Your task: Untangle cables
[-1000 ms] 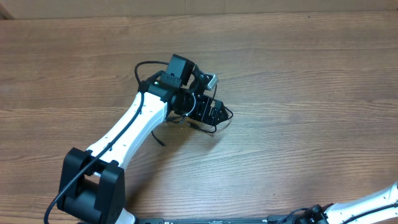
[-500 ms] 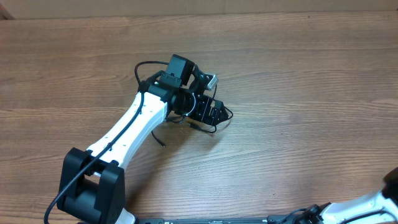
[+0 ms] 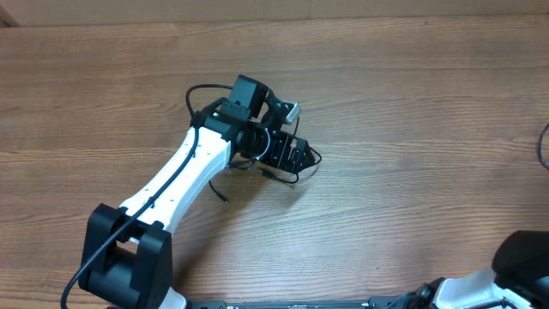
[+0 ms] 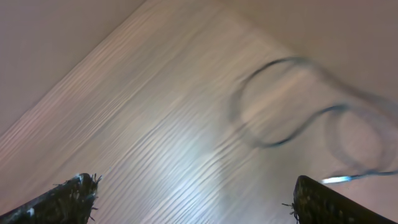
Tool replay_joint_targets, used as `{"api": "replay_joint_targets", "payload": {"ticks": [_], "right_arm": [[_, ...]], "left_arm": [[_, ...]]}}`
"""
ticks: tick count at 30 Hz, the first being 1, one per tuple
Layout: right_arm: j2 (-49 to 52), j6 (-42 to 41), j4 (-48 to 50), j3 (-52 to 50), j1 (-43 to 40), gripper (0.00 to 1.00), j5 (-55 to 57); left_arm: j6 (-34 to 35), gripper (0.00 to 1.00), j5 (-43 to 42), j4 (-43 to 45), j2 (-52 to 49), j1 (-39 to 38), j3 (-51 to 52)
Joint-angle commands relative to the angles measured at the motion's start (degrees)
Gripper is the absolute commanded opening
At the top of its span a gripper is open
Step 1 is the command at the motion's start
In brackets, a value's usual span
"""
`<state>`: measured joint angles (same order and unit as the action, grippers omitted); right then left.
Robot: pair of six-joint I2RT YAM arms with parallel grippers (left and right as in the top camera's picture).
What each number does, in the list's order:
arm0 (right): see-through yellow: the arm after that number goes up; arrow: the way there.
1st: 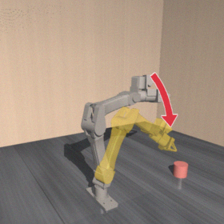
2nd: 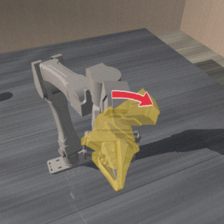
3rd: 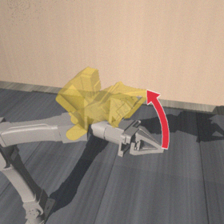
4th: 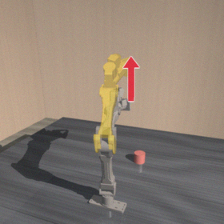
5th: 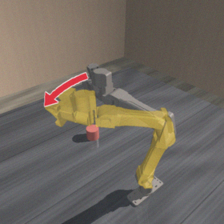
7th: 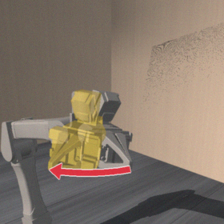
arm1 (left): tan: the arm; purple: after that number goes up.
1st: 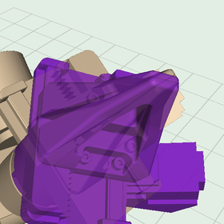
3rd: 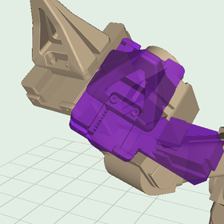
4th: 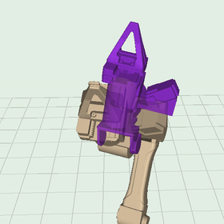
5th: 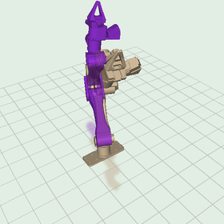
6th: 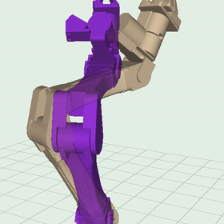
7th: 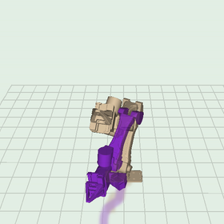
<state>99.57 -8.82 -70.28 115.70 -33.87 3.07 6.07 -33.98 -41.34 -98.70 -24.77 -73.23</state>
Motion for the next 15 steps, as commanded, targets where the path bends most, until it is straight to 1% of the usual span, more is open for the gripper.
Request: {"api": "replay_joint_targets", "payload": {"ticks": [1, 3, 6, 9, 13, 15], "right_arm": [[-6.5, -0.2, -3.5, 0.3, 4.8, 1.00, -11.2], [-9.4, -0.2, -7.7, 0.3, 8.2, 1.00, -16.5], [-12.6, -0.1, -12.4, 0.3, 11.0, 1.00, -18.3], [-15.1, 0.1, -17.2, 0.3, 12.5, 1.00, -18.2], [-17.4, 2.4, -25.0, 0.3, 13.0, 1.00, -18.3], [-18.2, 2.4, -26.8, 0.0, 13.0, 1.00, -21.0]], "left_arm": [[0.4, 0.99, 0.1, 0.0, -0.6, -0.4, -0.7], [0.4, 0.99, 0.1, 0.0, -0.6, -0.4, -0.7], [0.4, 0.99, 0.1, 0.0, -0.6, -0.4, -0.7], [0.4, 0.99, 0.1, 0.0, -0.6, -0.4, -0.7], [0.4, 1.00, 0.1, 0.0, -0.6, -0.4, -0.7], [0.4, 1.00, 0.1, 0.0, -0.6, -0.4, -0.7]]}}
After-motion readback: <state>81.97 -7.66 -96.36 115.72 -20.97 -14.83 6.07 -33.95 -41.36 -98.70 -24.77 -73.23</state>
